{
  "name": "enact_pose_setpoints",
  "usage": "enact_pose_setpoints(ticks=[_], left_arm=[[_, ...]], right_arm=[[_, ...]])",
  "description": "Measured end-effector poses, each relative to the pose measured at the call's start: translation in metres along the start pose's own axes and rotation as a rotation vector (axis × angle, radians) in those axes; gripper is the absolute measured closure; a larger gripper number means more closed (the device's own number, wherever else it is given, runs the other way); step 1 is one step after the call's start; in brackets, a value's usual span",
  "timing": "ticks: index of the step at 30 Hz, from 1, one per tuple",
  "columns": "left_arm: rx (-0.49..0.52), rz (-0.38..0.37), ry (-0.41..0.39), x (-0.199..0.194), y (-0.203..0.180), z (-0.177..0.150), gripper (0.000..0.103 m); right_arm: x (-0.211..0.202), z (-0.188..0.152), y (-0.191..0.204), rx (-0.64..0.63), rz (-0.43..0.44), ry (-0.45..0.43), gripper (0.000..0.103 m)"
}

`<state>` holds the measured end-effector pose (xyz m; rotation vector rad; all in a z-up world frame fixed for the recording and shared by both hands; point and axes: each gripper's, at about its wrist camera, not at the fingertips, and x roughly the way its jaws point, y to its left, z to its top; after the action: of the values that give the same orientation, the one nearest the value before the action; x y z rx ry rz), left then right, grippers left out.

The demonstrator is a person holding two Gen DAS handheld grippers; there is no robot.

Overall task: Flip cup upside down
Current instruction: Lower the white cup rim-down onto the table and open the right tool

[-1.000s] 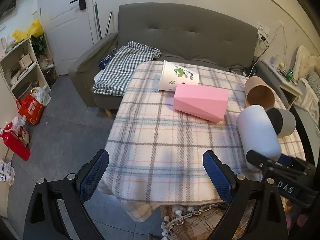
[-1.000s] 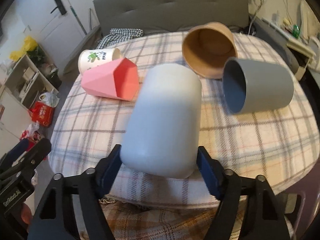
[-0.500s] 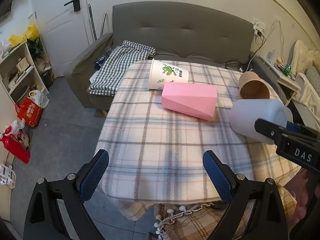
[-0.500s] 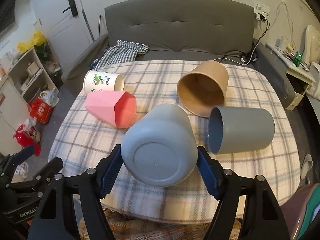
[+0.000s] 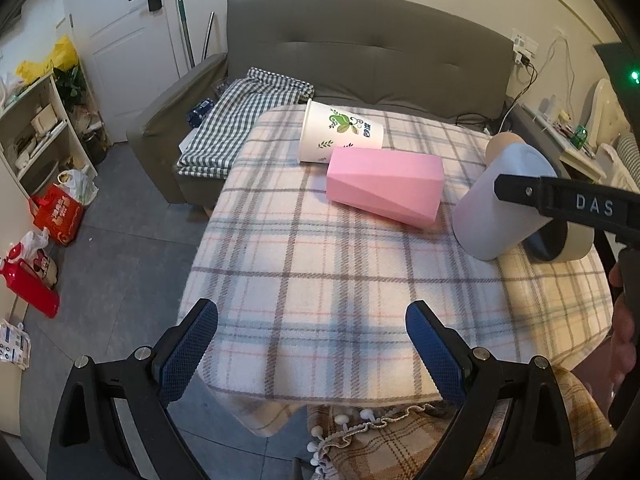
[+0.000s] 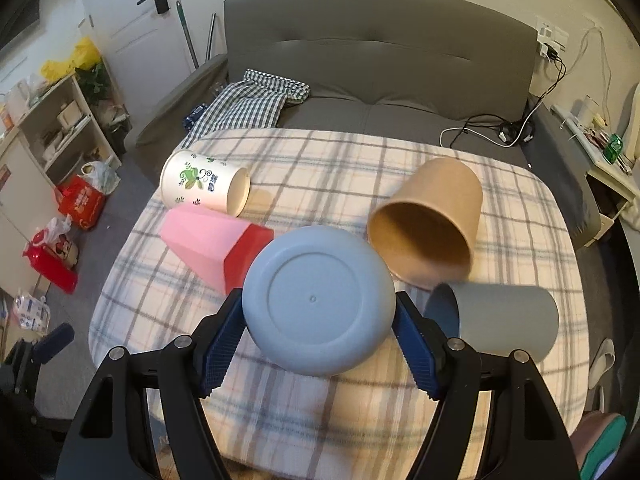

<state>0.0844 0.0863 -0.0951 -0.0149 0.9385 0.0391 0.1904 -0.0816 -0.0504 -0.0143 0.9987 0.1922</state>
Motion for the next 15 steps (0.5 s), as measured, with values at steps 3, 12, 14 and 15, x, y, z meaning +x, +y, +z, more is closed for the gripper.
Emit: enact_pose_setpoints(ticks=[3,12,14,15], left_arm=[[0.001,0.0,0.004,0.001,0.001,0.0,0.005],[0.014,0.015,-0.005,-0.009,-0.001,0.002,0.005],[0.017,0.021,-0.015,-0.015,-0.003,0.003,0.005],[0.017,0.022,-0.02,-0.018,-0.004,0.004,0.005]], right_arm=[[0.002,0.003,0.001,-0.007,-0.004,0.004,0.031],[-0.011,0.01,-0.003,0.018,-0.005,-0.045,0.022],[-0.02,0.012,-0.006,0.022,-0.003,-0.068,0.022],[-0.024,0.014,-0.007,0.022,-0.001,-0.078,0.022]])
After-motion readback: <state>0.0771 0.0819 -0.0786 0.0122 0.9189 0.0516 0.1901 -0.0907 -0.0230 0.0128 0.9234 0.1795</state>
